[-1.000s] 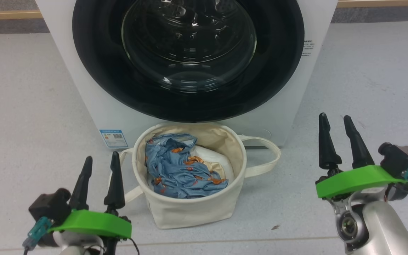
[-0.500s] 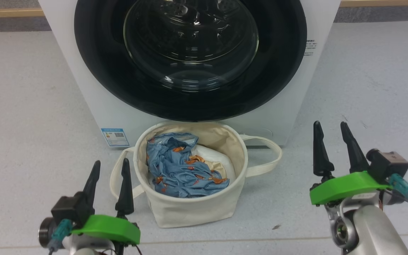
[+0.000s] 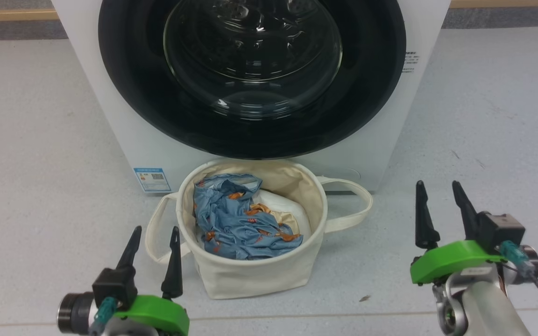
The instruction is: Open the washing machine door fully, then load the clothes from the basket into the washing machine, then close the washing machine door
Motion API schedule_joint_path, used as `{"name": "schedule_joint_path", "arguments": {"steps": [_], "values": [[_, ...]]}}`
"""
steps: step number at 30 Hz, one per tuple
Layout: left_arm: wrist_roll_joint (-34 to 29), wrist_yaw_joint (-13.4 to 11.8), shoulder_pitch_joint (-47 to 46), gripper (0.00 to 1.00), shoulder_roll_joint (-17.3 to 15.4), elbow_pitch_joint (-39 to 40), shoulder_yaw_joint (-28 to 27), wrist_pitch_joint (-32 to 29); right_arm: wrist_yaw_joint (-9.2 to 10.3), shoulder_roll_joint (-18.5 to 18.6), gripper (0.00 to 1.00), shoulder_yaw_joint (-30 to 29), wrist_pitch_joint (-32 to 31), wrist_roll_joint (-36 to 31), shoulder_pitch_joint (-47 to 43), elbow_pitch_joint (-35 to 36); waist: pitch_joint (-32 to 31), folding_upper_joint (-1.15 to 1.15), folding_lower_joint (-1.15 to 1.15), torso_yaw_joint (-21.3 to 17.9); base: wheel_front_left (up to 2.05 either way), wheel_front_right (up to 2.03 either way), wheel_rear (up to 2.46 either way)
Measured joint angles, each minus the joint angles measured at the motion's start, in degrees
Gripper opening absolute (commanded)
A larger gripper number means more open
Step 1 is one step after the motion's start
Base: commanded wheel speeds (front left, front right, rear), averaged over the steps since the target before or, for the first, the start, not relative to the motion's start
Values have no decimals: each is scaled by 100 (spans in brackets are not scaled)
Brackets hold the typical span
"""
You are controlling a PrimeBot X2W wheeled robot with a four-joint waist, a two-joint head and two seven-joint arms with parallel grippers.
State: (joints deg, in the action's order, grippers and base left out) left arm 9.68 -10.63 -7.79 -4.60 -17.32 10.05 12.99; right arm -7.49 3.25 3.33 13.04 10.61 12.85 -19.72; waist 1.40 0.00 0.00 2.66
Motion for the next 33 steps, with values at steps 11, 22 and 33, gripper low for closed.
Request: {"name": "schedule_joint_path", "arguments": {"steps": [11, 22, 33], "values": [[-554, -94, -198, 100, 114, -430, -38, 127, 0, -7, 100, 155, 124, -565, 109, 32, 53, 0, 0, 6, 0, 0, 0], [-486, -35, -199, 100, 171, -561, -215, 130, 0, -7, 100, 185, 124, -556, 110, -15, 85, 0, 1, 15, 0, 0, 0], [-437, 13, -200, 100, 197, -584, -307, 130, 0, -7, 100, 212, 124, -565, 110, -14, 81, 0, 1, 12, 0, 0, 0]]}}
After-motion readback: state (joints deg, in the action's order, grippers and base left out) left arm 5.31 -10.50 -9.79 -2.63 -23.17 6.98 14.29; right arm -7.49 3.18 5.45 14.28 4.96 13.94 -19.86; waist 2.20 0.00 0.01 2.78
